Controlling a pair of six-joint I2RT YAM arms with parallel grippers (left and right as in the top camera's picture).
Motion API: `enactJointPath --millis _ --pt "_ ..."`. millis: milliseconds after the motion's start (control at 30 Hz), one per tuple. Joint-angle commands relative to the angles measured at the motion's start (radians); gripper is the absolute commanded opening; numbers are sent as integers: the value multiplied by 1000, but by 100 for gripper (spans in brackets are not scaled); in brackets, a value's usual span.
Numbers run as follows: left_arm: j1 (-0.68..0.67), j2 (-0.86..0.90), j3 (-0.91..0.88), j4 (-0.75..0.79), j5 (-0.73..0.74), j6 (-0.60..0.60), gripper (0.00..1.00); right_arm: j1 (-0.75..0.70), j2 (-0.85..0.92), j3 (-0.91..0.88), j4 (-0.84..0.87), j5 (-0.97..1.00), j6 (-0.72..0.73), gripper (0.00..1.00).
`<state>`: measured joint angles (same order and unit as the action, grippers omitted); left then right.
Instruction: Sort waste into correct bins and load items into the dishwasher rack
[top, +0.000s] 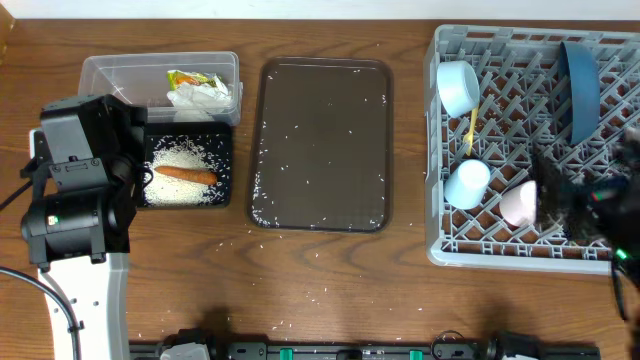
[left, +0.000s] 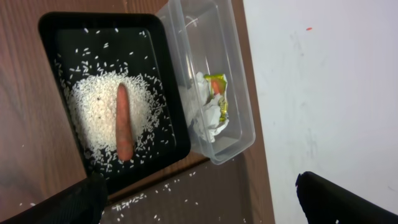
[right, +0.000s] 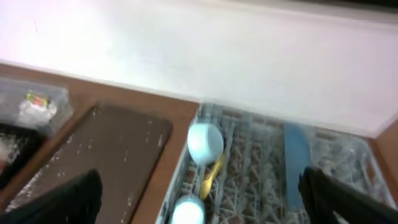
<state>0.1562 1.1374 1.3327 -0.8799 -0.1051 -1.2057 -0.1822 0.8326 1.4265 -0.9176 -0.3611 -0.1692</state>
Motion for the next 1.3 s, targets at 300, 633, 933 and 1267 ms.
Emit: enactJointPath --millis 300,633,933,1267 --pt "4 3 2 -3 -8 -2 99 256 -462 -1114 946 11 79 99" --pt "4 3 2 -3 -8 -3 99 315 -647 -1371 985 69 -143 99" --pt "4 3 2 -3 -8 -2 99 338 -739 -1421 895 66 -139 99" --pt "4 3 2 -3 -8 -3 99 339 -828 -1421 870 66 -138 99"
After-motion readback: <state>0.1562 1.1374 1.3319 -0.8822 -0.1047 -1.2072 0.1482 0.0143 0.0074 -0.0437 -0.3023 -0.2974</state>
